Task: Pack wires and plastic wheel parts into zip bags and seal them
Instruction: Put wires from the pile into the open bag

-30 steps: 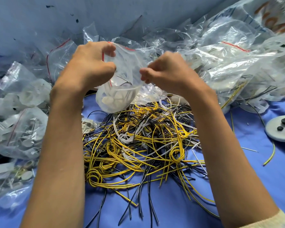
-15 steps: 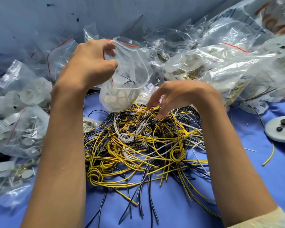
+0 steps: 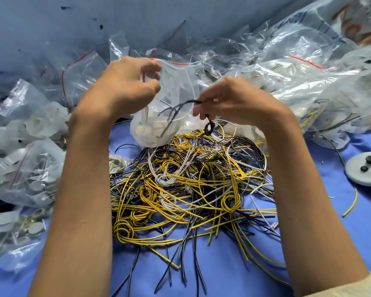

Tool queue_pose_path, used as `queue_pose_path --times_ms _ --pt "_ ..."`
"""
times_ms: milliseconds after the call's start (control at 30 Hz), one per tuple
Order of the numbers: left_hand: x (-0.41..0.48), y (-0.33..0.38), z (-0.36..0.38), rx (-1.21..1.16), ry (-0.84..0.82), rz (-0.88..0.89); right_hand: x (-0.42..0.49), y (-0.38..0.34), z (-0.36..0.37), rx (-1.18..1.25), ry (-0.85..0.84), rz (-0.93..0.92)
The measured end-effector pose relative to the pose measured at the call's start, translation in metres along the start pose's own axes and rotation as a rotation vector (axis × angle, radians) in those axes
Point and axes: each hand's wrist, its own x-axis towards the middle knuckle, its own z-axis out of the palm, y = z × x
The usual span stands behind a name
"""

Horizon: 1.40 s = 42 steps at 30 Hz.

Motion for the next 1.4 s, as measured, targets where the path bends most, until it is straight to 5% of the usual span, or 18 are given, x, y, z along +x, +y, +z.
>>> queue_pose_path --times_ms 500,667,1000,1267,1400 --pt "-0.009 0.012 -0.001 0.023 -0.157 0.079 0.001 -0.018 -0.012 0.487 0.512 0.055" --pt "-0.009 0.011 0.002 0.010 -0.175 0.108 0.001 -0.029 -0.012 0.723 0.543 0.022" --pt "-0.006 0.006 0.003 0.010 -0.152 0.087 0.010 -0.041 -0.004 0.787 0.787 -0.102" --pt "-0.007 0.006 0.000 -0.014 -0.136 0.080 0.017 -0.060 0.011 0.836 0.764 -0.314" --pt "-0.008 0.008 0.000 -0.020 -0.127 0.093 0.017 -0.054 0.011 0.823 0.618 -0.216"
